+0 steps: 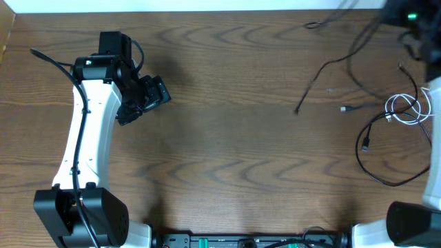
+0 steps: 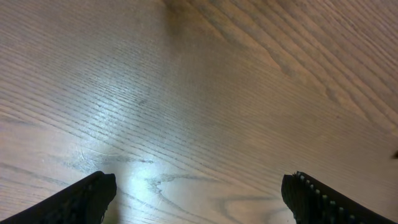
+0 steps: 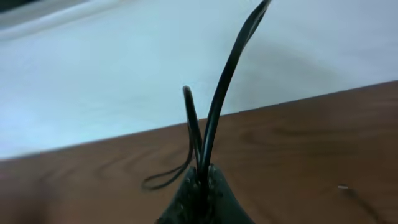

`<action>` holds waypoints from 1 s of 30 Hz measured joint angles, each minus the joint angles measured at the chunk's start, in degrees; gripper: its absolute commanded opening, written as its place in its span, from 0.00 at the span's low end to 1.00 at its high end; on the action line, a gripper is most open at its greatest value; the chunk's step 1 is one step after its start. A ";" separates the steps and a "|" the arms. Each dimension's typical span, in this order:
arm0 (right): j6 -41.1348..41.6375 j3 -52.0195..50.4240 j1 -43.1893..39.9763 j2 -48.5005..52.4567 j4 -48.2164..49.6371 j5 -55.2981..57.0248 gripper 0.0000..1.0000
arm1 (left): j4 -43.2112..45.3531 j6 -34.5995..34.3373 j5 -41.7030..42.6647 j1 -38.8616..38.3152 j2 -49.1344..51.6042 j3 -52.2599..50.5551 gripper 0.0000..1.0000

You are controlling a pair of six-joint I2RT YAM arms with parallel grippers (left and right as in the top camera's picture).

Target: Untangle cables

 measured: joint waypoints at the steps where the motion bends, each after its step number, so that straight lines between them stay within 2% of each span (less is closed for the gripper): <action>1: -0.07 0.07 -1.33 -0.02 -0.07 -0.02 0.01 | -0.02 0.00 0.00 0.00 0.00 0.00 0.91; 7: -1.27 0.09 -13.35 0.00 2.97 0.39 0.01 | -0.02 0.00 0.00 0.00 0.00 0.00 0.91; 14: -2.19 0.09 -22.27 -0.02 8.46 0.44 0.01 | -0.02 0.00 0.00 0.00 0.00 0.00 0.91; 22: -3.10 0.09 -24.74 -0.02 11.63 5.31 0.01 | -0.02 0.00 0.00 0.00 0.00 0.00 0.91; 26: -4.66 0.31 -24.72 0.00 5.11 7.06 0.01 | 0.00 0.00 0.00 0.00 0.00 0.00 0.91; 30: -5.46 1.01 -24.72 2.10 -9.77 10.73 0.01 | 0.09 -0.02 0.00 0.00 0.00 0.00 0.91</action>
